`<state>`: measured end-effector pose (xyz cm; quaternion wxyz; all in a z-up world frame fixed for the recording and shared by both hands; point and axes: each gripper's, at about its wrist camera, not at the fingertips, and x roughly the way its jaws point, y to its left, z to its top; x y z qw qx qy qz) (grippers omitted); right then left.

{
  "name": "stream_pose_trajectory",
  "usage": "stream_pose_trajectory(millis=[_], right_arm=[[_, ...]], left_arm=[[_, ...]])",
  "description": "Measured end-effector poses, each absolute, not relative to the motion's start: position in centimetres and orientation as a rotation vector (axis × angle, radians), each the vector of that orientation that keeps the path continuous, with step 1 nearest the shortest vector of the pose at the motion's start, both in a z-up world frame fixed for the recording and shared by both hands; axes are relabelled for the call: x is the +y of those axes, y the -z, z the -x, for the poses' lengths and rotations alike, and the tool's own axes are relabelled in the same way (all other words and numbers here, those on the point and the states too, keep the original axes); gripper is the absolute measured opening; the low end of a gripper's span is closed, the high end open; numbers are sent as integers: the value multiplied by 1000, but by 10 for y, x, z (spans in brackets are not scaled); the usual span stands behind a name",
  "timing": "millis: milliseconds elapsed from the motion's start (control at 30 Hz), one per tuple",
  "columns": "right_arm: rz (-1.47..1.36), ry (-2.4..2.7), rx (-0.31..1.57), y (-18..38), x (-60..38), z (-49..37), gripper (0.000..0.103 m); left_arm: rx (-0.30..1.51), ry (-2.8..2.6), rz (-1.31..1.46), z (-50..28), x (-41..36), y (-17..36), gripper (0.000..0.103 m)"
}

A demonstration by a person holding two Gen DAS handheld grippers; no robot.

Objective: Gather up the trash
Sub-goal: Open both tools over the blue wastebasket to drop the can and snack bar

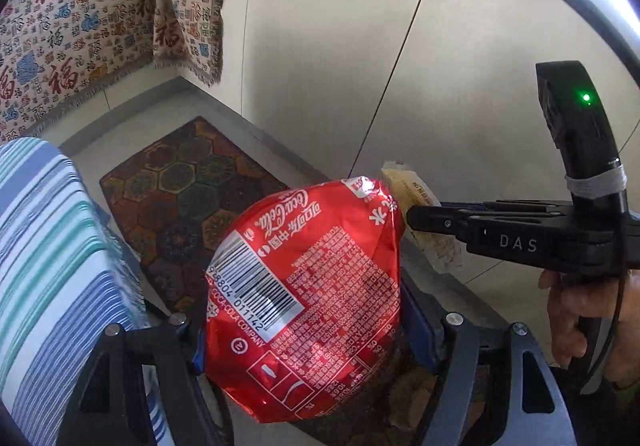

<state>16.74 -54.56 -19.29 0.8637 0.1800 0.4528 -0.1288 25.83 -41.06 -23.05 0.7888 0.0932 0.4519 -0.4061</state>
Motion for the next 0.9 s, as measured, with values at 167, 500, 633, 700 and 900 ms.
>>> stream_pose_trajectory(millis=[167,500,633,700,900], right_arm=[[-424,290,965,209,-565,-170,20],[-511,293,962,226,-586,-172,38],[-545,300,927,222,-592,-172,57],[-543,306,905,215,-594,-168,57],[-522,325,845,198,-591,-163,57]], left_arm=[[999,872,-221,-269,-427,249,76],[1069,879,-281,-275,-453,285,77],[1094,884,-262,-281,-458,289,77],[1085,896,-253,-281,-459,288,77],[1109,926,-248,-283,-464,291,78]])
